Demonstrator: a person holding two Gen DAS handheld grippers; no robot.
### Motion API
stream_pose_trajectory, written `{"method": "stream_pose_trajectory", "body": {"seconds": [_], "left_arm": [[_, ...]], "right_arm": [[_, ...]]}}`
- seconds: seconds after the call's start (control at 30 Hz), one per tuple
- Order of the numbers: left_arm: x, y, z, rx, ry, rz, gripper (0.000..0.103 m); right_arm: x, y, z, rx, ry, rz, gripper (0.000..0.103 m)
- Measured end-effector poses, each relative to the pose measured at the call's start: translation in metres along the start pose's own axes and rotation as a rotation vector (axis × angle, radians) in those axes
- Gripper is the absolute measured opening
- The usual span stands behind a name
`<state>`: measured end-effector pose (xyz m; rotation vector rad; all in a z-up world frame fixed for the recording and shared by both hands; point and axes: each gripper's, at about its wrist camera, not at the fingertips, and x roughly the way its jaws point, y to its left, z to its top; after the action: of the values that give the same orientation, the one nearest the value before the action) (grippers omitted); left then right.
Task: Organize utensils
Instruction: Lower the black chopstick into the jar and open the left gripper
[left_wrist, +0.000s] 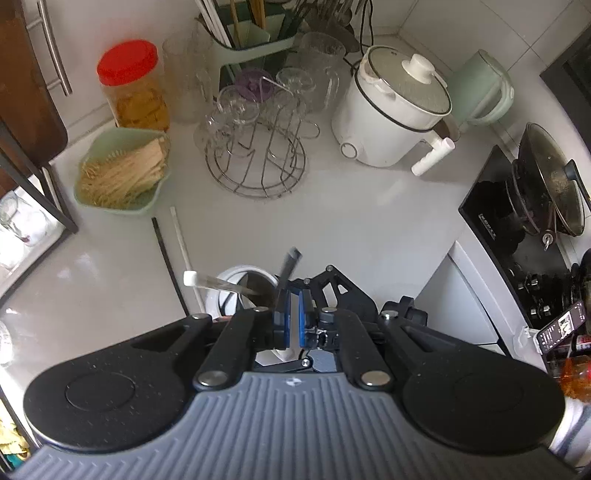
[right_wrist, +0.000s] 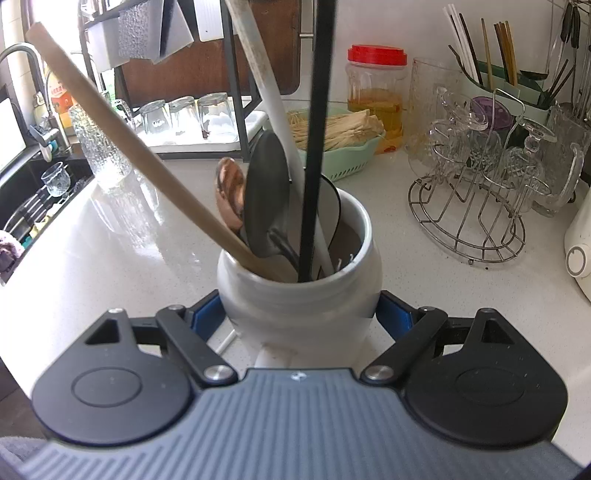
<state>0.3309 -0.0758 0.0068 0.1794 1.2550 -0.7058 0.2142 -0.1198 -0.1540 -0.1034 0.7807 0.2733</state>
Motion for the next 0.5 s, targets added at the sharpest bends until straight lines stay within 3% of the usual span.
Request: {"method": "stream_pose_trajectory", "body": {"seconds": [0.27,0.33,0.4,0.5], "left_arm": [[-0.007,-0.002,0.003,0.015,-0.047,-0.002,0.006],[-0.012,-0.005,0.003,0.017,-0.066,0.005,0.014],[-0.017,-0.003,0.003,0.002,-0.101,0.010,0.040],[-0.024,-0.001,-0.001,-0.024,-0.154,0.011,0.048]], "right_arm": [[0.001,0.000,0.003,0.013,0.014,-0.002,0.090],[0.001,0.001,0.002,0.019,0.012,-0.009,0.090],[0.000,0.002,0.001,0.026,0.007,-0.016,0.090],[0.000,0.003,0.001,0.032,0.006,-0.023,0.090]]}}
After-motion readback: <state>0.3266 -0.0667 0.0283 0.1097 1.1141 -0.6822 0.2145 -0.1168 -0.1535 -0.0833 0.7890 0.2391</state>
